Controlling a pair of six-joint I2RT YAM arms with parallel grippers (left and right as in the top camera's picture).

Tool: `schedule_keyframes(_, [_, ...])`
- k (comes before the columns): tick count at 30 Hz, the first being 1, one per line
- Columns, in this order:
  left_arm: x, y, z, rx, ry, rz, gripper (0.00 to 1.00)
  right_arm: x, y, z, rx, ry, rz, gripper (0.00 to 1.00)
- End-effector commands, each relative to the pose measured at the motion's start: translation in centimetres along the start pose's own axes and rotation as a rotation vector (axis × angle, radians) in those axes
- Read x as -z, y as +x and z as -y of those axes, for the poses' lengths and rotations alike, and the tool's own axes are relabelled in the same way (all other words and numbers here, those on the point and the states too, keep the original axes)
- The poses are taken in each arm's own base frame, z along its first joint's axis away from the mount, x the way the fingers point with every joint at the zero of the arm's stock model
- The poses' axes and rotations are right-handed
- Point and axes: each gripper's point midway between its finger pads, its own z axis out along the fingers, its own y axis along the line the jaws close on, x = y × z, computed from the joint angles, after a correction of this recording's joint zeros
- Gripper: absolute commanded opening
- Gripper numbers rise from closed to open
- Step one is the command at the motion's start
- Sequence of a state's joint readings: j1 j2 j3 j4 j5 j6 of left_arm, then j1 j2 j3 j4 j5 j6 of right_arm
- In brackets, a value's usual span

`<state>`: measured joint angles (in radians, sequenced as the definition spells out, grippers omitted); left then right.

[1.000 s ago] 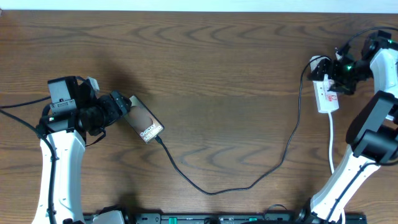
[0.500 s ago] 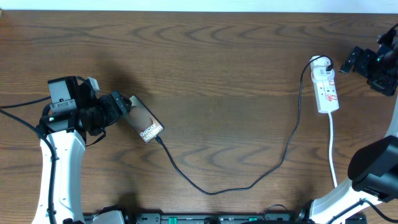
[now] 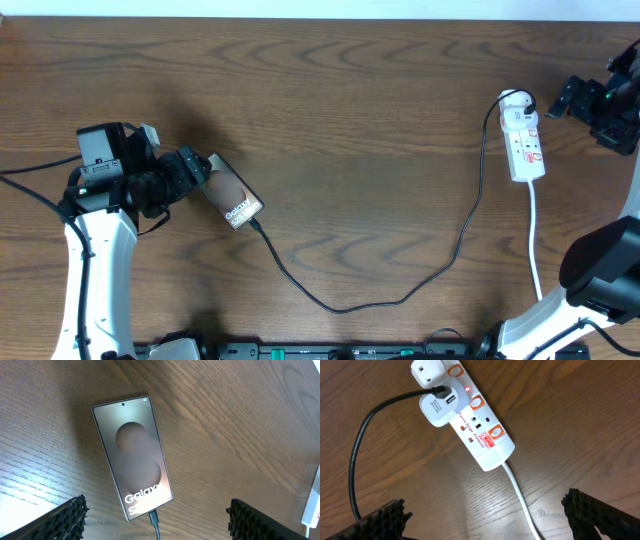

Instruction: Plug charger to phone and switch on socket

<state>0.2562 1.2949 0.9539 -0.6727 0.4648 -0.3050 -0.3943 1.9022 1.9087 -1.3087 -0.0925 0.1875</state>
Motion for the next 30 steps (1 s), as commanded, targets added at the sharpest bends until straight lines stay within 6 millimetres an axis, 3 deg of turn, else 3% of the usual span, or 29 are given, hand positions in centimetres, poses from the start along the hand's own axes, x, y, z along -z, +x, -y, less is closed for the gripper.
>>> schedule_keyframes(1, [0.2,-0.1,-0.2,-0.025,-0.01,0.012,0.88,0.0,-0.1,0.2,-0.017,0.012,0.002,0.99])
schedule_keyframes(7, [1.9,-0.4,0.7,-0.05,0.01,0.067,0.88,0.0,-0.1,0.2,-0.017,0.012,0.002,0.99])
schedule_keyframes(12, [5.2,-0.6,0.9,-0.109,-0.043,0.221,0.88,0.0,-0.1,0.2,-0.017,0.012,0.002,0.99])
schedule_keyframes(19, [8.0,3.1,1.2,-0.176,-0.05,0.276,0.88,0.0,0.0,0.2,-0.017,0.012,0.002,0.99])
schedule_keyframes(30, [10.8,1.0,4.5,-0.379,0.196,0.855,0.88,0.0,0.0,0.2,-0.017,0.012,0.002,0.99])
